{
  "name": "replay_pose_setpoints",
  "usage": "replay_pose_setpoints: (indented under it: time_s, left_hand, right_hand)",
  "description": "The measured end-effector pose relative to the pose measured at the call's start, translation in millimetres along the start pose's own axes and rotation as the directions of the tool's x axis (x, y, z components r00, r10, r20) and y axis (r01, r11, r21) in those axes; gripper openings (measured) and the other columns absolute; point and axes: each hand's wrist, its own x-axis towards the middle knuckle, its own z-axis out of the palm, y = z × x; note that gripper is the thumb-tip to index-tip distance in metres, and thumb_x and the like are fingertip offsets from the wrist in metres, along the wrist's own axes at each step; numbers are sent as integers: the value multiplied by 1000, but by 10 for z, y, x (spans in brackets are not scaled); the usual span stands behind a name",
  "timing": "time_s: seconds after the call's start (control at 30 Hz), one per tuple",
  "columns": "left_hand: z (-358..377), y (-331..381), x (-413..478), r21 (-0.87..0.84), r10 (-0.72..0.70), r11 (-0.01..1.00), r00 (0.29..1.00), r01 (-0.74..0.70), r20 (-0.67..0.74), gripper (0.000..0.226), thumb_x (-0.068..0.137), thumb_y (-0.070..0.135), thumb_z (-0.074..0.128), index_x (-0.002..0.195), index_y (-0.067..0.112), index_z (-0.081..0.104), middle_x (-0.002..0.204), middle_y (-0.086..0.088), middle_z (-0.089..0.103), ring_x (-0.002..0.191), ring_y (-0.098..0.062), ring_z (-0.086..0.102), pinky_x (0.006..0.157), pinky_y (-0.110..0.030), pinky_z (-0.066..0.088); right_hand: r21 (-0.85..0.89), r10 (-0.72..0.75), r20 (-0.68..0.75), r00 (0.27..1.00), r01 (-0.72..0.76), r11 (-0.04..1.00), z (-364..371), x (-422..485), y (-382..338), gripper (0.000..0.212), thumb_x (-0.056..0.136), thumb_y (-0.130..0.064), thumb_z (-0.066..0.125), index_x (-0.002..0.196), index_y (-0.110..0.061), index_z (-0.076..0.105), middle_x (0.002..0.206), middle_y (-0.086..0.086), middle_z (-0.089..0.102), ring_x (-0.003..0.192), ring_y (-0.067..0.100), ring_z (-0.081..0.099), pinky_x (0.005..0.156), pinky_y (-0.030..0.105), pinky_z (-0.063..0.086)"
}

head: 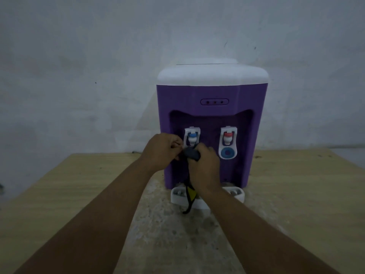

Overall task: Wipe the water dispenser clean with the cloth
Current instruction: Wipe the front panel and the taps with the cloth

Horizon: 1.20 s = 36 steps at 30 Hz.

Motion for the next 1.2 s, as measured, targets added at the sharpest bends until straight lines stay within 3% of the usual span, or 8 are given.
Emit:
replay_pose_setpoints:
  time_s: [0.17, 0.33, 0.4, 0.57, 0.8, 0.97, 1.13, 1.2]
  left_hand:
    - [6, 11, 3, -21, -1, 1000, 1000, 2, 12, 11, 93, 17, 63, 87, 12, 70, 77, 2, 74, 61, -2, 70, 65, -26, 56]
    - [3, 13, -1, -2, -2, 1000, 1000, 2, 6, 11, 92, 10, 61, 88, 10, 71, 79, -1, 74, 61, -2, 69, 66, -23, 55]
    - [7, 7, 3, -14, -1, 1000, 1000, 1, 9, 12, 93, 12, 61, 87, 11, 71, 78, 0, 74, 62, -3, 70, 67, -26, 57]
    - [-4, 6, -3, -72, -20, 997, 999, 22, 30, 15, 95, 18, 61, 85, 11, 70, 78, 1, 74, 64, -4, 70, 65, -20, 54]
    - [29, -27, -9, -47, -19, 999, 999, 20, 27, 17, 97, 13, 55, 88, 14, 70, 78, 3, 74, 65, -5, 70, 69, -27, 56]
    - [25, 5, -17, -56, -15, 998, 1000, 16, 11, 19, 97, 15, 55, 83, 17, 68, 78, 4, 73, 65, -3, 70, 70, -29, 58]
    - [23, -6, -21, -2, 3, 1000, 1000, -3, 11, 18, 96, 13, 55, 85, 13, 69, 78, 4, 74, 64, -3, 70, 72, -32, 58]
    - [21, -1, -21, 12, 3, 1000, 1000, -4, 3, 18, 97, 15, 55, 86, 13, 68, 78, 5, 73, 64, -1, 69, 70, -31, 57]
  right_hand:
    - [151, 157, -122, 980, -138, 979, -98, 120, -19, 15, 91, -14, 59, 78, -14, 53, 74, 1, 57, 64, 12, 52, 51, 20, 36]
    - [-26, -14, 45, 999, 15, 1000, -12, -24, 105, 15, 87, -9, 60, 78, -17, 51, 82, 2, 56, 69, 12, 52, 56, 19, 36]
    - [-17, 10, 10, 1000, -10, 1000, -51, 46, 83, 13, 88, -13, 60, 77, -16, 53, 79, 1, 58, 67, 12, 54, 55, 21, 37]
    - [236, 173, -93, 981, -147, 961, 77, 9, -65, 16, 91, -16, 62, 76, -13, 56, 75, 1, 57, 66, 12, 50, 56, 21, 38]
    - [-41, 12, -4, 1000, -12, 999, -31, -18, 104, 9, 88, -19, 62, 81, -17, 57, 80, -1, 58, 68, 11, 54, 55, 23, 39]
    - [132, 156, -116, 981, -140, 981, 15, 44, -49, 14, 91, -15, 59, 78, -16, 52, 79, 2, 58, 69, 15, 54, 57, 25, 38]
    - [-111, -3, 90, 996, 13, 994, -64, 15, 72, 12, 87, -11, 57, 80, -19, 52, 80, -1, 58, 71, 14, 55, 55, 24, 39]
    - [-119, -16, 111, 994, 30, 992, -159, 102, 31, 12, 85, -6, 57, 79, -16, 54, 77, -2, 59, 70, 14, 56, 53, 22, 37]
